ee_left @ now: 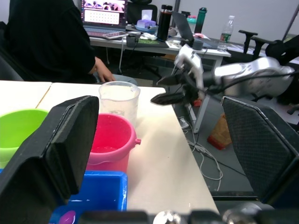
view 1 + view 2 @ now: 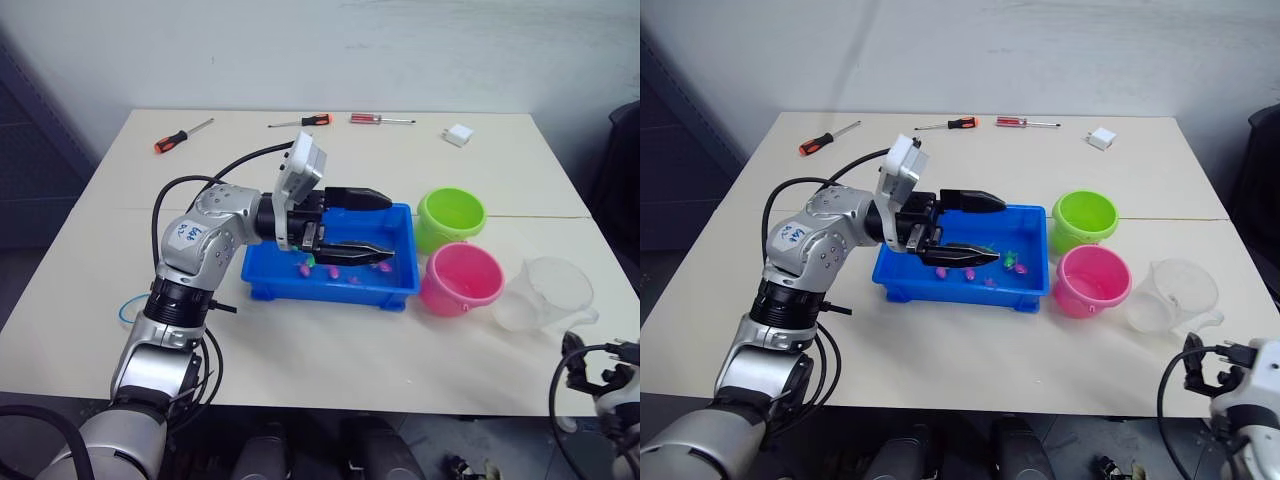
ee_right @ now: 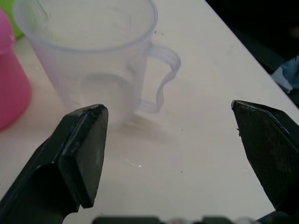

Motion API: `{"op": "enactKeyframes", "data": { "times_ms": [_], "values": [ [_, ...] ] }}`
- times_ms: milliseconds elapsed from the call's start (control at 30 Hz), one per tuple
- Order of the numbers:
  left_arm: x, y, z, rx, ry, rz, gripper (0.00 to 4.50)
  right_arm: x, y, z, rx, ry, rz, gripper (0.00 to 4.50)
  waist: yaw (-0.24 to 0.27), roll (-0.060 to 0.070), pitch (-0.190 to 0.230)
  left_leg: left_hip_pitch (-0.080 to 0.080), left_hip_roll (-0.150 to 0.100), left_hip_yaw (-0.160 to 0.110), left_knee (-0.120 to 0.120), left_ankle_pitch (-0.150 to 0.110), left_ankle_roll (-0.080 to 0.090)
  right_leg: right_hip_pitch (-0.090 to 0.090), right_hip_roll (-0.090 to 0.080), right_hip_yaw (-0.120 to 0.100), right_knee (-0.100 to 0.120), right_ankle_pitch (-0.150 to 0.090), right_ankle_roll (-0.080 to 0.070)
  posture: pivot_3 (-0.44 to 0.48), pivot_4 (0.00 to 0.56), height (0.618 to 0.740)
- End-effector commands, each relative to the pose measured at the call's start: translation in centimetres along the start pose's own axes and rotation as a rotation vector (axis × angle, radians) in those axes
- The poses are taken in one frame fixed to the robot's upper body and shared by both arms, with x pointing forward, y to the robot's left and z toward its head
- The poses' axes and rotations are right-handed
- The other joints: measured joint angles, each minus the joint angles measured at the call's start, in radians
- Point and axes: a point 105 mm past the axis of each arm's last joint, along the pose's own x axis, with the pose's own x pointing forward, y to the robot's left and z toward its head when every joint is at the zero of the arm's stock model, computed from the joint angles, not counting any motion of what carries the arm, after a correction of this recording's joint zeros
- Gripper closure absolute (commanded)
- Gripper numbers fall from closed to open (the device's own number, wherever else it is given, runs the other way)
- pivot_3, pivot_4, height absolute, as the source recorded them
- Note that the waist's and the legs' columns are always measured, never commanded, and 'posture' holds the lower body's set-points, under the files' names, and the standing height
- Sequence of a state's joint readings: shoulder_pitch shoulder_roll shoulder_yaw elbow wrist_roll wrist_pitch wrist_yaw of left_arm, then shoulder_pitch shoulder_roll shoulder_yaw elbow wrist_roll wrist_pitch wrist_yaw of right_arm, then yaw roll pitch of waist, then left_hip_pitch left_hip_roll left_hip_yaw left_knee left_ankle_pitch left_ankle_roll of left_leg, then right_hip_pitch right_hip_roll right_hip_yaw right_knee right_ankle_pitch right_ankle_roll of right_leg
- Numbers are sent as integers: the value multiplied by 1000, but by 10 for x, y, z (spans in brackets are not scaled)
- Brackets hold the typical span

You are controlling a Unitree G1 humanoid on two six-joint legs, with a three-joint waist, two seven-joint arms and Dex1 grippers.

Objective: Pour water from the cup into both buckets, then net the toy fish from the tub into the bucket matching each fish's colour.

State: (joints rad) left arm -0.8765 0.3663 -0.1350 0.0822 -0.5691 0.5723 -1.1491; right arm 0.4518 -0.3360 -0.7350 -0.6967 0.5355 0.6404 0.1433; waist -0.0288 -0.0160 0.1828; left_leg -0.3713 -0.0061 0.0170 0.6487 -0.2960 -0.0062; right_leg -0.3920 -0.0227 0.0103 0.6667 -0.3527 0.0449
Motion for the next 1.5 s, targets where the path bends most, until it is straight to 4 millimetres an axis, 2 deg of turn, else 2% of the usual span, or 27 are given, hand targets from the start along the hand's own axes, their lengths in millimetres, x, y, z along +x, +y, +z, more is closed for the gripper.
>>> {"op": "enactKeyframes", "data": {
  "times_ms": [33, 133, 267, 333, 400, 533, 767, 833, 900, 967, 1200, 1300, 1433, 1500],
  "values": [
    [-19, 4, -6, 6, 28, 85, 0, -10, 44, 57, -60, -129, 410, 42, -5, 0, 0, 1, 0, 2, 0, 0, 1, 0, 0, 1, 0, 0, 0, 0, 150, 740],
    [-46, 0, -18, -25, 63, 180, 0, -8, 87, 78, -124, -139, 720, 42, -15, -1, 1, 2, 2, 1, -1, -1, 1, 1, 4, 2, -1, 0, 0, 0, 150, 740],
    [-87, -14, -36, -65, 118, 372, 0, -5, 143, 97, -106, -177, 1069, 42, -19, -6, 3, 1, 5, -3, -1, -2, -1, 1, 9, 4, -3, 1, -1, 0, 150, 740],
    [-113, -26, -47, -93, 151, 517, 0, -4, 175, 99, -169, -185, 1243, 42, -18, -6, 3, 1, 6, -4, 0, -3, -1, 1, 10, 3, -4, 1, -2, 0, 150, 740],
    [-131, -36, -53, -113, 171, 616, 0, -5, 192, 100, -216, -185, 1354, 42, -15, -6, 3, 0, 6, -5, 0, -3, 0, 0, 9, 3, -4, 1, -2, 0, 150, 740],
    [-184, -73, -73, -181, 266, 892, 0, -5, 233, 105, -292, -220, 1573, 42, 0, -7, 3, -3, 5, -7, 1, -6, 4, -1, 5, -1, -6, 1, -2, 0, 150, 740],
    [-249, -152, -96, -287, 415, 1230, 0, -15, 272, 104, -345, -268, 1835, 42, 5, -8, 3, -4, 1, -8, 1, -8, 9, 0, -3, -5, -10, 1, -3, 0, 150, 740],
    [-264, -163, -97, -291, 441, 1299, 0, -17, 277, 105, -338, -274, 1872, 42, 8, -8, 3, -4, 1, -8, 1, -8, 10, 1, -3, -6, -10, 1, -3, 0, 150, 740],
    [-265, -166, -93, -292, 447, 1309, 0, -17, 280, 106, -333, -277, 1882, 42, 15, -8, 3, -4, 1, -9, 0, -8, 10, 1, -4, -7, -10, 1, -3, 0, 150, 740],
    [-277, -171, -93, -300, 479, 1313, 0, -17, 282, 107, -327, -286, 1886, 42, 15, -8, 3, -4, 1, -9, 0, -8, 10, 1, -4, -7, -10, 0, -3, 0, 150, 740],
    [-306, -127, -86, -283, 556, 1267, 0, -19, 281, 101, -352, -287, 1872, 42, 12, -7, 3, -4, 1, -10, -2, -8, 9, 0, -4, -9, -8, -1, -6, 0, 150, 740],
    [-318, -87, -92, -300, 572, 1247, 0, -20, 278, 98, -351, -293, 1818, 42, 12, -6, 3, -4, 1, -10, -2, -8, 9, 0, -5, -10, -9, -1, -6, 0, 150, 740],
    [-324, -50, -99, -310, 612, 1209, 0, -23, 273, 94, -353, -295, 1759, 42, 7, -7, 3, -6, 1, -10, -2, -8, 8, -2, -5, -10, -8, -1, -6, 0, 150, 740],
    [-337, -30, -110, -309, 670, 1270, 0, -25, 268, 95, -343, -298, 1720, 42, 1, -8, 2, -7, 1, -9, -2, -8, 8, -3, -5, -10, -8, -1, -5, 0, 150, 740]
  ]
}}
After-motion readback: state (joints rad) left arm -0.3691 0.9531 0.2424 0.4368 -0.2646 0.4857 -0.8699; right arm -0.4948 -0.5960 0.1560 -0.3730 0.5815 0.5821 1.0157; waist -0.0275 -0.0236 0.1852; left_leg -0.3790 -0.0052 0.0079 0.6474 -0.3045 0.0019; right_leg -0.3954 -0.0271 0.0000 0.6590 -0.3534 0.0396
